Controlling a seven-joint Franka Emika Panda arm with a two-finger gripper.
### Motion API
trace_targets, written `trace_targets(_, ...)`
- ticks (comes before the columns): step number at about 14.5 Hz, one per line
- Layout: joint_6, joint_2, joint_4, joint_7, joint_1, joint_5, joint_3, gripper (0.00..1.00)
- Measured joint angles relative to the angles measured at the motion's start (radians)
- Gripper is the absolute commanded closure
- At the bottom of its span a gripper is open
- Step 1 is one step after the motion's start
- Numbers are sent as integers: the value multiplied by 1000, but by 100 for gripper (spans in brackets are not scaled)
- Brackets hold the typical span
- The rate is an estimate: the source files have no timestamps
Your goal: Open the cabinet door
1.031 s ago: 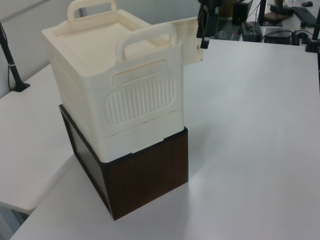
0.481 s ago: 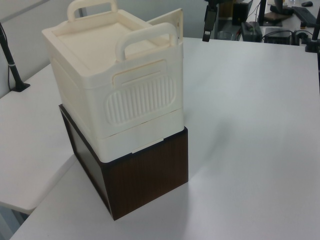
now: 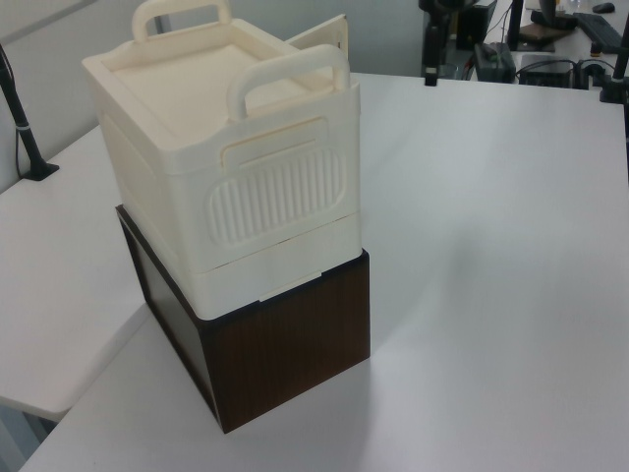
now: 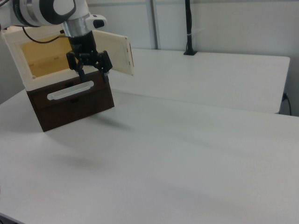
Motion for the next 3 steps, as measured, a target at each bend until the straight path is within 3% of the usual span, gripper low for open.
trace_targets(3,-31,-39,-35,7,-17,-5,0,0)
